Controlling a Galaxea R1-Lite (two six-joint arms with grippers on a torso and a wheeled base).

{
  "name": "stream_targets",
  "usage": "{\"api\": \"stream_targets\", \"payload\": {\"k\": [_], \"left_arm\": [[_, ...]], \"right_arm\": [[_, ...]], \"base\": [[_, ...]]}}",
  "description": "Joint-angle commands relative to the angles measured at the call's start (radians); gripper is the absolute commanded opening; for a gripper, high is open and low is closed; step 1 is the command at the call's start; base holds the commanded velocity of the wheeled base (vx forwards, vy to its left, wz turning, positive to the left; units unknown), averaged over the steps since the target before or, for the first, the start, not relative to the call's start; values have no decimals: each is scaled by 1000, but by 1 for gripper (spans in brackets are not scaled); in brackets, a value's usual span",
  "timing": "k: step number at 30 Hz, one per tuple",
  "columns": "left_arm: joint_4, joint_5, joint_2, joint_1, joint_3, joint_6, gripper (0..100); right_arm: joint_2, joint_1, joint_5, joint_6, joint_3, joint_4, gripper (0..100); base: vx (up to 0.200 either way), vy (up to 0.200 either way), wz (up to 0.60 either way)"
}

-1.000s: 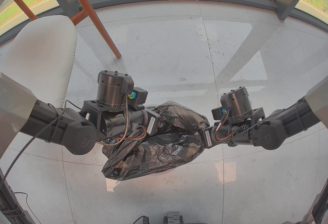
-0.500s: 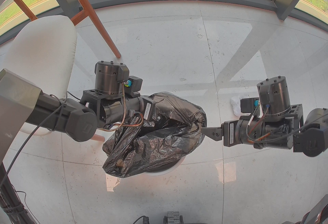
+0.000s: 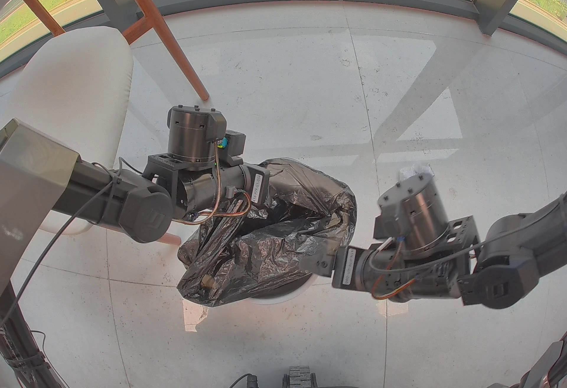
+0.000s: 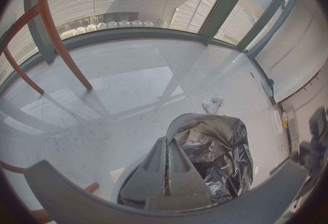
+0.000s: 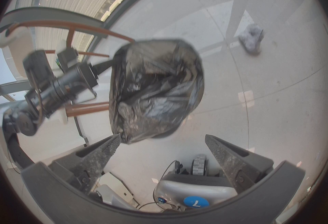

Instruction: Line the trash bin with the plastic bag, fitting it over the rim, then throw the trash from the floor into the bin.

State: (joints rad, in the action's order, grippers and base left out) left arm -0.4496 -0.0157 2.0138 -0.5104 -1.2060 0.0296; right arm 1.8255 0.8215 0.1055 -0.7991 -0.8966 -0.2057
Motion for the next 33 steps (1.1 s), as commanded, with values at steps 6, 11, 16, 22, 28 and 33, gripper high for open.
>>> {"api": "stream_targets", "payload": {"k": [6, 11, 16, 22, 28, 33], "left_arm": [[-1, -1, 2, 1, -12, -5, 0], [-1, -1, 0, 1, -14, -5, 0], [-1, 0, 2, 0, -12, -5, 0], [-3, 0, 2, 0, -12, -5, 0], [-3, 0, 0, 1, -7, -5, 0], [-3, 0, 0, 1, -7, -5, 0]], "right_arm": [[199, 22, 40, -15, -85, 19, 100], [227, -36, 48, -11, -131, 20, 100], [267, -93, 49, -3, -185, 22, 100], [307, -128, 56, 26, -248, 20, 100], [308, -130, 56, 52, -257, 6, 0], [299, -130, 56, 57, -265, 6, 0]], "base": [[0, 0, 0], [0, 0, 0], [0, 0, 0], [0, 0, 0], [0, 0, 0], [0, 0, 0]]}}
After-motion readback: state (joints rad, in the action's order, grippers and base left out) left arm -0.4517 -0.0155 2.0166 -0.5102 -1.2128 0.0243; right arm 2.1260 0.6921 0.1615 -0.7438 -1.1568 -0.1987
